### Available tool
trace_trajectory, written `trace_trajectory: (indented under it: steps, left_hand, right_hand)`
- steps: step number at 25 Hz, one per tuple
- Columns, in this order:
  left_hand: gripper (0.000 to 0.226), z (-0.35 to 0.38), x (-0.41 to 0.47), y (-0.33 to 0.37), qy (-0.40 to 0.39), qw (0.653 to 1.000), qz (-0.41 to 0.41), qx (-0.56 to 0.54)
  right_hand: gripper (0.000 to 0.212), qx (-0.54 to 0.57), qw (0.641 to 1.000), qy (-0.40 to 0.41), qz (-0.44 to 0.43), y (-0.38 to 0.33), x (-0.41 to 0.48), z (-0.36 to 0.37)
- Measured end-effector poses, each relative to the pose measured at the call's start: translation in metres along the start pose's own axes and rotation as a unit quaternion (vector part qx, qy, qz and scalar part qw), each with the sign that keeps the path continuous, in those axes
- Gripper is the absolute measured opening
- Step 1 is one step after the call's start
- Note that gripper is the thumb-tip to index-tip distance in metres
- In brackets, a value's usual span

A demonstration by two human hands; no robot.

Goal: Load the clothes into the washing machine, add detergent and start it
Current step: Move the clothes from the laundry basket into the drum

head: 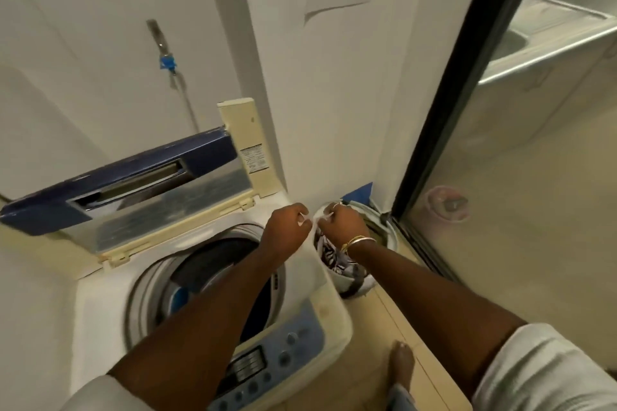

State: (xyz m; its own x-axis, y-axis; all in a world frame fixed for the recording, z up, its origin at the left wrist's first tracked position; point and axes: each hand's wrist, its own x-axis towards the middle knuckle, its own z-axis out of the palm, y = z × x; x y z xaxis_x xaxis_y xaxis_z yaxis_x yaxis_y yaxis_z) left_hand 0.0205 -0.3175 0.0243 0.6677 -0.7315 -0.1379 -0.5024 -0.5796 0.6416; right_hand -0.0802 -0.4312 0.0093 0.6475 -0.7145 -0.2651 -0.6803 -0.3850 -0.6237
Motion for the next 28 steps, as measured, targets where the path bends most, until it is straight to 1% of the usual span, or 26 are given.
trace_trajectory:
  steps: [1,3,5,7,8,10,13,14,16,18,21,23,25,26,27,28]
  left_hand:
    - [0.024,0.017,0.014,0.011,-0.013,1.000,0.000,0.000]
    - [0.023,0.052,0.043,0.034,-0.041,0.999,-0.004,0.006]
    - [0.022,0.092,0.079,0.049,-0.069,0.997,0.002,0.017]
    - [0.028,0.130,0.108,0.056,-0.097,0.995,0.013,0.015]
    - [0.035,0.145,0.121,0.058,-0.109,0.994,0.008,0.014]
    - [0.044,0.172,0.144,0.059,-0.119,0.992,-0.030,0.013]
    - [0.042,0.202,0.171,0.053,-0.139,0.989,-0.059,0.003]
    - [0.040,0.214,0.181,0.047,-0.144,0.987,-0.066,0.005]
    - [0.040,0.234,0.197,0.033,-0.150,0.986,-0.076,0.008]
    - [0.044,0.258,0.213,0.014,-0.158,0.984,-0.079,0.017]
    - [0.053,0.298,0.239,-0.024,-0.177,0.979,-0.097,0.044]
    - [0.065,0.328,0.261,-0.059,-0.189,0.976,-0.094,0.061]
    - [0.084,0.365,0.289,-0.099,-0.199,0.972,-0.080,0.093]
    - [0.094,0.383,0.303,-0.116,-0.206,0.969,-0.060,0.124]
    - [0.101,0.401,0.319,-0.131,-0.213,0.962,-0.038,0.166]
    - [0.106,0.419,0.334,-0.143,-0.219,0.953,-0.019,0.209]
  right_hand:
    - [0.021,-0.021,1.000,0.001,-0.004,0.017,0.012,-0.011]
    - [0.020,-0.049,0.999,0.000,-0.012,0.053,0.041,-0.029]
    - [0.020,-0.055,0.998,-0.012,-0.007,0.094,0.074,-0.043]
    - [0.021,-0.045,0.999,-0.022,-0.007,0.130,0.100,-0.055]
    - [0.023,-0.033,0.999,-0.026,-0.009,0.145,0.114,-0.060]
    - [0.029,-0.021,0.999,-0.049,0.001,0.174,0.141,-0.065]
    - [0.043,-0.030,0.994,-0.102,0.039,0.208,0.177,-0.058]
    - [0.047,-0.031,0.991,-0.119,0.047,0.219,0.191,-0.051]
    - [0.048,-0.044,0.987,-0.149,0.046,0.238,0.212,-0.037]
    - [0.049,-0.052,0.982,-0.174,0.045,0.258,0.233,-0.016]
    - [0.053,-0.040,0.980,-0.188,0.058,0.293,0.270,0.025]
    - [0.057,-0.034,0.978,-0.196,0.059,0.316,0.297,0.060]
    - [0.074,-0.051,0.973,-0.216,0.070,0.346,0.328,0.104]
    - [0.084,-0.056,0.972,-0.217,0.073,0.362,0.341,0.125]
    - [0.089,-0.066,0.969,-0.226,0.076,0.375,0.352,0.146]
    - [0.089,-0.076,0.968,-0.231,0.064,0.381,0.361,0.161]
